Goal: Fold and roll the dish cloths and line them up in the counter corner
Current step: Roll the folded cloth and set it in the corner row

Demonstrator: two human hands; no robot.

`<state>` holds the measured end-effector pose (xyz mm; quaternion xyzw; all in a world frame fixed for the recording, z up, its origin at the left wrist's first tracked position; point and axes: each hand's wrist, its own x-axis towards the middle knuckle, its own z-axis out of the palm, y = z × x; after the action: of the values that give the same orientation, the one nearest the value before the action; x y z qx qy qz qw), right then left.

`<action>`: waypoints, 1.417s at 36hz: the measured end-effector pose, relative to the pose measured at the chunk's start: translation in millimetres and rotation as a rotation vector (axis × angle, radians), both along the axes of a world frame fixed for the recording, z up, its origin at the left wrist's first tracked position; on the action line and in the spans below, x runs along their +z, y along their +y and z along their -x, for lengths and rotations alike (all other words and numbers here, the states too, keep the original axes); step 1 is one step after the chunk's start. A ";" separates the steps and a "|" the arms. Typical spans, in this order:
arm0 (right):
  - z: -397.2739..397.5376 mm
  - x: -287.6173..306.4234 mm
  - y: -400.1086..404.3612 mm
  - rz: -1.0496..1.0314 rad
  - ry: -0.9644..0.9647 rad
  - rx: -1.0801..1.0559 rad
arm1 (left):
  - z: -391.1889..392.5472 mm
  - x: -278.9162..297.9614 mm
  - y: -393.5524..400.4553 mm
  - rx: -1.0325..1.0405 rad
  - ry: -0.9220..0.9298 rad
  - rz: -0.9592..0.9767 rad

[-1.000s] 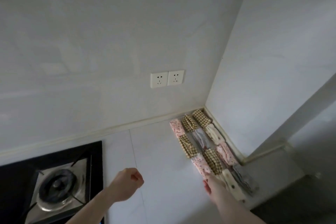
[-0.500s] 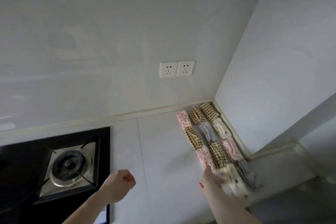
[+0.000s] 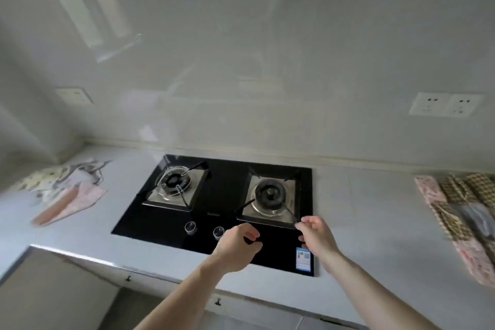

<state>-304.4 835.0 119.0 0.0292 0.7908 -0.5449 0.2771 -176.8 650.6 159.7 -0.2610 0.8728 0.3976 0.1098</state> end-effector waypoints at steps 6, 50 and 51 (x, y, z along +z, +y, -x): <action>-74.3 25.1 -110.9 0.070 0.132 0.371 | -104.7 5.7 -82.5 0.210 0.063 0.052; -197.4 7.6 -610.5 -0.077 0.233 0.954 | -312.0 -55.3 -601.8 0.526 -0.204 0.192; -198.6 6.6 -614.2 -0.086 0.219 0.931 | -310.7 -61.6 -619.4 0.511 -0.221 0.198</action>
<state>-105.8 220.7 125.6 -0.3744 0.7662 -0.3294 0.4053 133.9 31.3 98.1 -0.5236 0.7961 0.2942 0.0745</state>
